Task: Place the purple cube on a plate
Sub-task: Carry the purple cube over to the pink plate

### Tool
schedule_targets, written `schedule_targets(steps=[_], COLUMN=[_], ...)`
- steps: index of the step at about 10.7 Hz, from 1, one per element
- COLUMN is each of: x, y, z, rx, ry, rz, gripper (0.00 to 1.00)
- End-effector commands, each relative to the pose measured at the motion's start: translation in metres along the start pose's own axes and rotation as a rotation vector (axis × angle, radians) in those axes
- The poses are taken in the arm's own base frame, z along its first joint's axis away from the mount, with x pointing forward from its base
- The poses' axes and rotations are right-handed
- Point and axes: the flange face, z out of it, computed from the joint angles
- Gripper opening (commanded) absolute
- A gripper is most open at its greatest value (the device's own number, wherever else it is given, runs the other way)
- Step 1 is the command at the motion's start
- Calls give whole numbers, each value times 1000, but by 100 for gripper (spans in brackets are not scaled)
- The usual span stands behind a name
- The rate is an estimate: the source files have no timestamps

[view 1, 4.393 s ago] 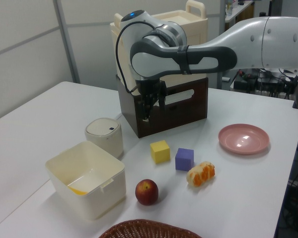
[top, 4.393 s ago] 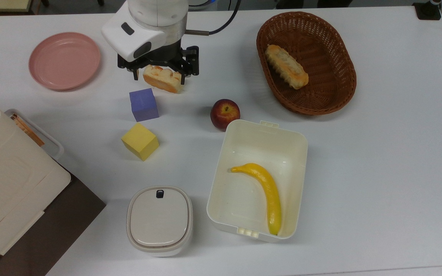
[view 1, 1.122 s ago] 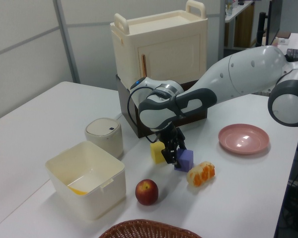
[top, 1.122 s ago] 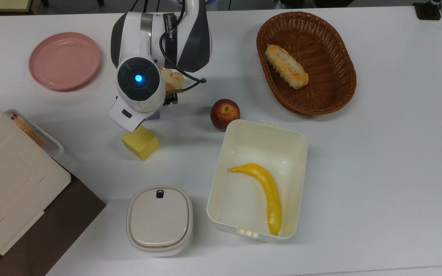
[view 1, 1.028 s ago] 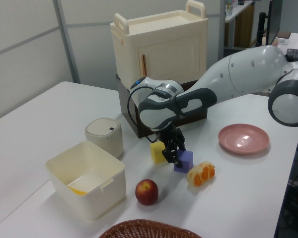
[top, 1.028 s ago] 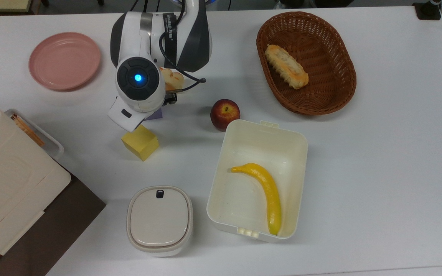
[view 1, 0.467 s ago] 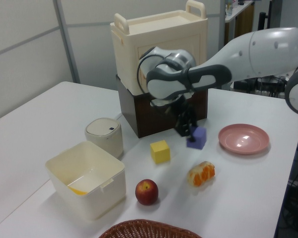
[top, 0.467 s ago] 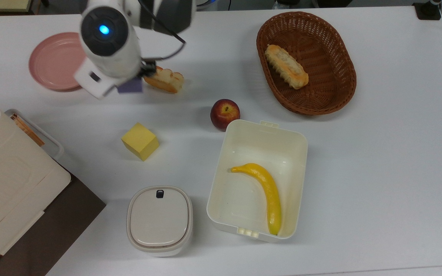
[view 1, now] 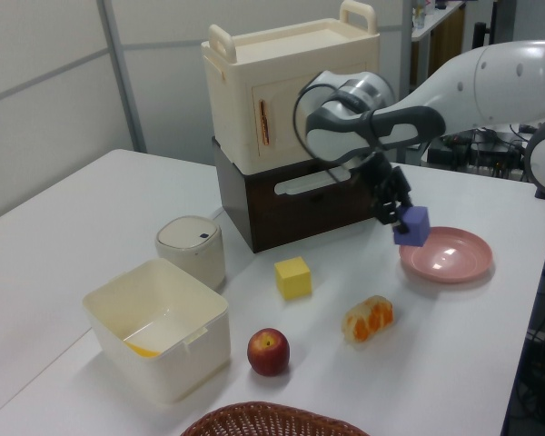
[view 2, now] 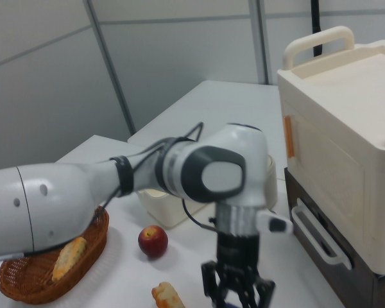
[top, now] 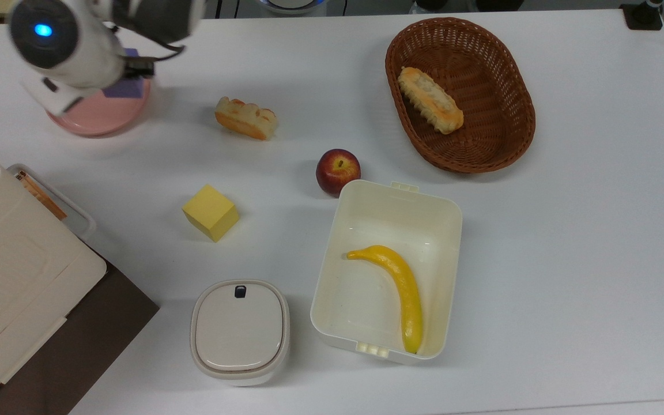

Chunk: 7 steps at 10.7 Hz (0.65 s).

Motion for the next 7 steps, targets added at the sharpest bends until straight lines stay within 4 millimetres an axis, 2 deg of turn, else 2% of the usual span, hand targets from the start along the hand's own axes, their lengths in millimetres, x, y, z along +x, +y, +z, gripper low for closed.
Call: schedule_targets(steps=[1, 2, 4, 5, 6, 7], x=[-16, -17, -7, 0, 5, 6], y=[47, 62, 73, 76, 76, 78], z=[28, 38, 50, 55, 57, 56], rx=[23, 29, 22, 16, 9, 3], ry=[-38, -26, 1, 22, 36, 54], rz=[-37, -38, -52, -53, -53, -46], gripper=[21, 22, 38, 54, 59, 72])
